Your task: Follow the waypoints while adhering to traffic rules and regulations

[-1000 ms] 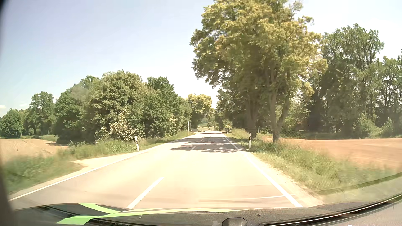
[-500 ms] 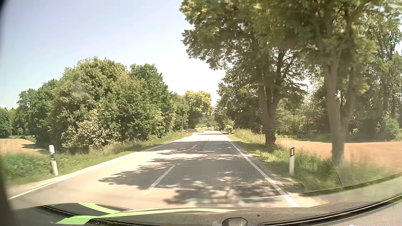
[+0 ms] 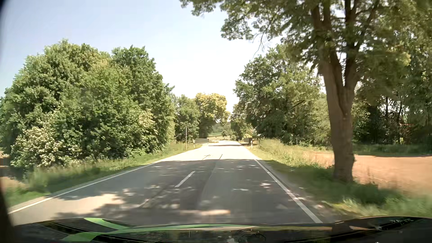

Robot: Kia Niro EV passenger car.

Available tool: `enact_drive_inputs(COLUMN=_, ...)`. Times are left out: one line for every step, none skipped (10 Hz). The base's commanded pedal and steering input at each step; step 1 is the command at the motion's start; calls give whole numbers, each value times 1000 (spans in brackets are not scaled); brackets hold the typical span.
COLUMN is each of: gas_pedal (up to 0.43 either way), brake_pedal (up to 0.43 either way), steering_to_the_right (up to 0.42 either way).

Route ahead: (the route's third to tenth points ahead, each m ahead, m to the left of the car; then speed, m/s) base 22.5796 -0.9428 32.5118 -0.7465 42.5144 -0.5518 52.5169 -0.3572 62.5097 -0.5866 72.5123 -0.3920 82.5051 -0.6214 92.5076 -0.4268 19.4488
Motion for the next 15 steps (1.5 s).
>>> enact_drive_inputs(gas_pedal=240, brake_pedal=0, steering_to_the_right=-3)
enact_drive_inputs(gas_pedal=240, brake_pedal=0, steering_to_the_right=-3)
enact_drive_inputs(gas_pedal=240, brake_pedal=0, steering_to_the_right=-3)
enact_drive_inputs(gas_pedal=150, brake_pedal=0, steering_to_the_right=-3)
enact_drive_inputs(gas_pedal=150, brake_pedal=0, steering_to_the_right=-3)
enact_drive_inputs(gas_pedal=150, brake_pedal=0, steering_to_the_right=-3)
enact_drive_inputs(gas_pedal=157, brake_pedal=0, steering_to_the_right=-3)
enact_drive_inputs(gas_pedal=177, brake_pedal=0, steering_to_the_right=-3)
enact_drive_inputs(gas_pedal=220, brake_pedal=0, steering_to_the_right=-3)
enact_drive_inputs(gas_pedal=228, brake_pedal=0, steering_to_the_right=-3)
enact_drive_inputs(gas_pedal=228, brake_pedal=0, steering_to_the_right=-2)
enact_drive_inputs(gas_pedal=228, brake_pedal=0, steering_to_the_right=-1)
enact_drive_inputs(gas_pedal=220, brake_pedal=0, steering_to_the_right=-1)
enact_drive_inputs(gas_pedal=209, brake_pedal=0, steering_to_the_right=-1)
enact_drive_inputs(gas_pedal=197, brake_pedal=0, steering_to_the_right=-1)
